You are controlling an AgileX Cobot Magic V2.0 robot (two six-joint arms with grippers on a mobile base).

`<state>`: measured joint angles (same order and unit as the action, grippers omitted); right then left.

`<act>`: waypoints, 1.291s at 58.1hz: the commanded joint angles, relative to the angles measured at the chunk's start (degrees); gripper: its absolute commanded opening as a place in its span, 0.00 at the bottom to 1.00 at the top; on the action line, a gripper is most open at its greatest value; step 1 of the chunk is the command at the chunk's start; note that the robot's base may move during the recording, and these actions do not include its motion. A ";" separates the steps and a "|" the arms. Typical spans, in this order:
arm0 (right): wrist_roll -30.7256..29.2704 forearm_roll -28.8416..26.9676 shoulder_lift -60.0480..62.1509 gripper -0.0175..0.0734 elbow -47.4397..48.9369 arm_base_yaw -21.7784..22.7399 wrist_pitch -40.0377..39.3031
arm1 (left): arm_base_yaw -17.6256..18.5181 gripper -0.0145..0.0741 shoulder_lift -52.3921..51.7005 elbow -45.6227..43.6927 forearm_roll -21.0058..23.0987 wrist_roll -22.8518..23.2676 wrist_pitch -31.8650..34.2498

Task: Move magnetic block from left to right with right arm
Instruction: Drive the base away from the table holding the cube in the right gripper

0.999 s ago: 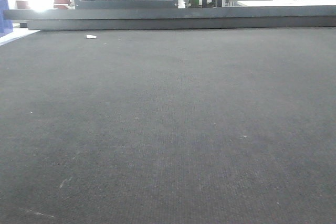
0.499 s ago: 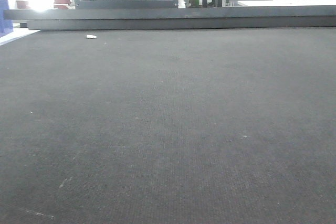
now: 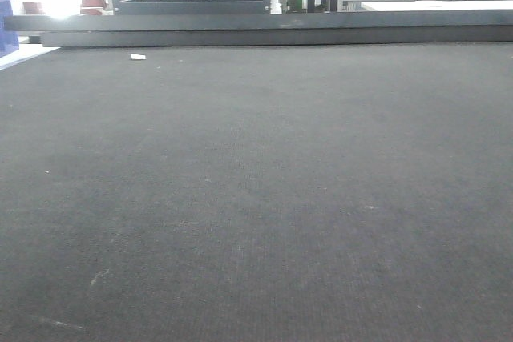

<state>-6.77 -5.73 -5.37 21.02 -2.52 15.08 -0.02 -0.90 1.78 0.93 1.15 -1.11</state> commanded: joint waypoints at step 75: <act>-0.46 -0.12 -0.62 0.50 1.55 0.34 -4.66 | 0.20 0.03 -0.54 0.59 0.36 0.06 4.87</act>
<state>-6.77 -5.73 -5.37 21.02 -2.52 15.10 -0.02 -0.90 1.78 0.93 1.15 -1.11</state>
